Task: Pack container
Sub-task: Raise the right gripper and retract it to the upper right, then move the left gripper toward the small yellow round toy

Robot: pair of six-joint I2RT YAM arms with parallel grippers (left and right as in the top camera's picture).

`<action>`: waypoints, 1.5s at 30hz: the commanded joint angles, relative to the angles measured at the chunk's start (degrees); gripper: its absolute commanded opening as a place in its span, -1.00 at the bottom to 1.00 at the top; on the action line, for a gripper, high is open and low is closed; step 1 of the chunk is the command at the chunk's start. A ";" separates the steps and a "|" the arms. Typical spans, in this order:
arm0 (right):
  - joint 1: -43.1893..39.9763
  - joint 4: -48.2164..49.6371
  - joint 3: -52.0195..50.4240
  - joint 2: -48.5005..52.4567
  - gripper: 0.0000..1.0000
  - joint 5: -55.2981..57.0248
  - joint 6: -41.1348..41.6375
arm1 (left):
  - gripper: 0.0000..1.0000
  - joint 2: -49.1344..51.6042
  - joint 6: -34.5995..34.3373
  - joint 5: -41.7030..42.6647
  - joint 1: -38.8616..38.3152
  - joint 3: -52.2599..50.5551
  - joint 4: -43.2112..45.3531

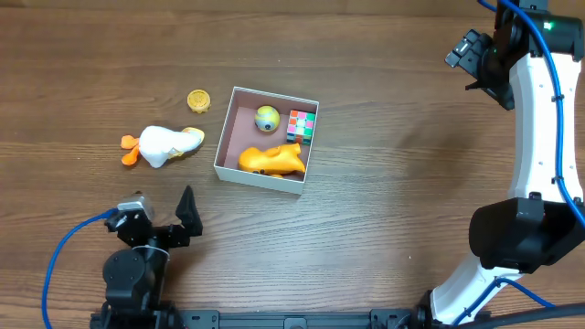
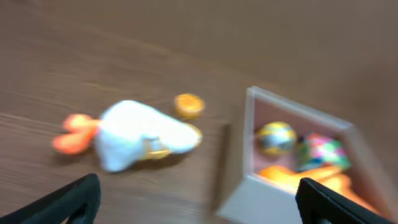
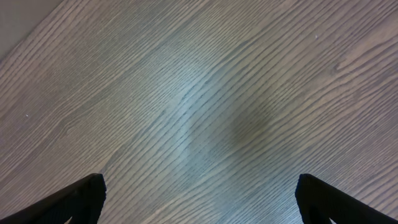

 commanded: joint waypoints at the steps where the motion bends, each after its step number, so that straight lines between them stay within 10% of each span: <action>1: 0.15 0.28 -0.15 -0.85 1.00 -0.02 0.26 | 1.00 -0.57 -10.97 13.29 0.59 2.84 6.56; 11: 0.15 0.26 -0.15 -0.85 1.00 -0.02 0.26 | 1.00 1.88 -12.83 16.24 0.59 17.59 22.01; 18: 0.15 0.26 -0.15 -0.85 1.00 -0.04 0.26 | 1.00 22.05 -6.84 19.21 0.59 35.69 6.08; 31: 0.15 0.26 -0.15 -0.85 1.00 -0.02 0.26 | 1.00 73.50 11.15 13.25 0.63 79.41 -48.89; 45: 0.15 0.26 -0.15 -0.85 1.00 -0.04 0.26 | 1.00 88.30 11.02 13.44 0.63 82.42 -56.13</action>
